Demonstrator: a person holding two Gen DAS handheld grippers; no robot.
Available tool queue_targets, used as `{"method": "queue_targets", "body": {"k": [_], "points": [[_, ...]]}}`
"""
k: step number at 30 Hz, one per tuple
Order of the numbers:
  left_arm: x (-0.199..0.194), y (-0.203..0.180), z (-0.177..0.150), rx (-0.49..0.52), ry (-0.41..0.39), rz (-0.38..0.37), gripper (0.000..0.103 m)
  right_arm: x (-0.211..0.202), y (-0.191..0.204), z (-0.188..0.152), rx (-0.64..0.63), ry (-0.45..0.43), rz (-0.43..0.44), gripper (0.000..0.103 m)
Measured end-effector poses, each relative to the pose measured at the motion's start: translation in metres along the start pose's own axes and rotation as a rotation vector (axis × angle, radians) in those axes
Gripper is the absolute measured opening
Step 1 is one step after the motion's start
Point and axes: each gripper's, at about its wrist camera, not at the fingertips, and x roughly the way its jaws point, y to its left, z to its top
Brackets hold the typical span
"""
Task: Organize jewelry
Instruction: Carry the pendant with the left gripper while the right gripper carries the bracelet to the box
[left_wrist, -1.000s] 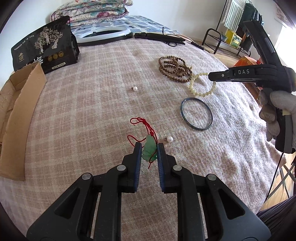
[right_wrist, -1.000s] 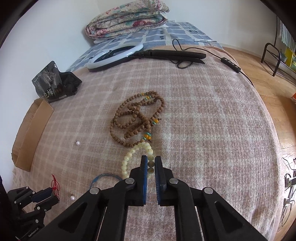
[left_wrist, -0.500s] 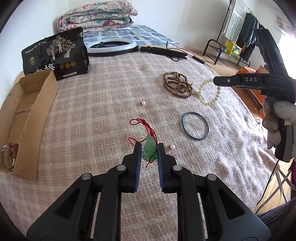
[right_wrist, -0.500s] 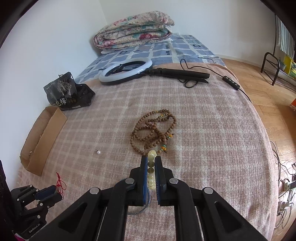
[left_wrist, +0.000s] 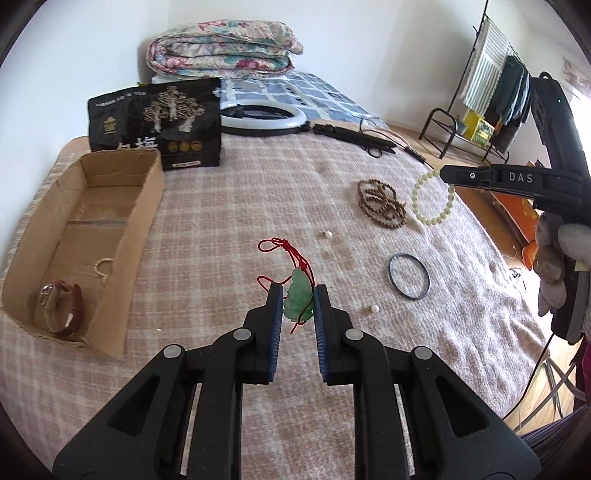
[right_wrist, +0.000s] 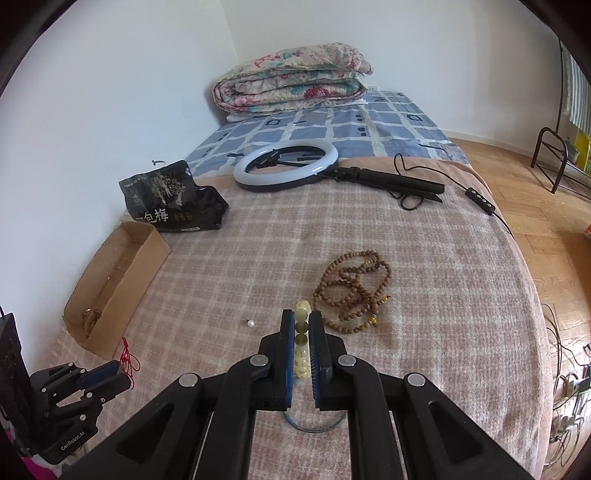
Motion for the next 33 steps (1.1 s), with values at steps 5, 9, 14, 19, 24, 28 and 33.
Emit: {"method": "queue_targets", "body": {"k": [5,9,14,19,24,28,33], "points": [[-0.016,0.026,0.004,-0.045,-0.031,0.021,0.015,0.000,0.031,0.009,-0.034,-0.012,0.029,0.005],[-0.027,0.048,0.007,-0.080,-0.056,0.045,0.015,0.003,0.060,0.016,-0.060,-0.020,0.058,0.005],[-0.035,0.078,0.009,-0.119,-0.070,0.076,0.015,0.009,0.095,0.024,-0.094,-0.025,0.102,0.005],[-0.041,0.105,0.016,-0.138,-0.082,0.125,0.015,0.022,0.130,0.032,-0.130,-0.022,0.143,0.005],[-0.050,0.133,0.027,-0.169,-0.102,0.163,0.015,0.035,0.159,0.040,-0.150,-0.024,0.180,0.005],[-0.052,0.155,0.034,-0.175,-0.108,0.191,0.015,0.049,0.183,0.046,-0.175,-0.025,0.202,0.005],[-0.048,0.180,0.037,-0.196,-0.096,0.208,0.015,0.069,0.209,0.050,-0.197,-0.017,0.231,0.005]]}}
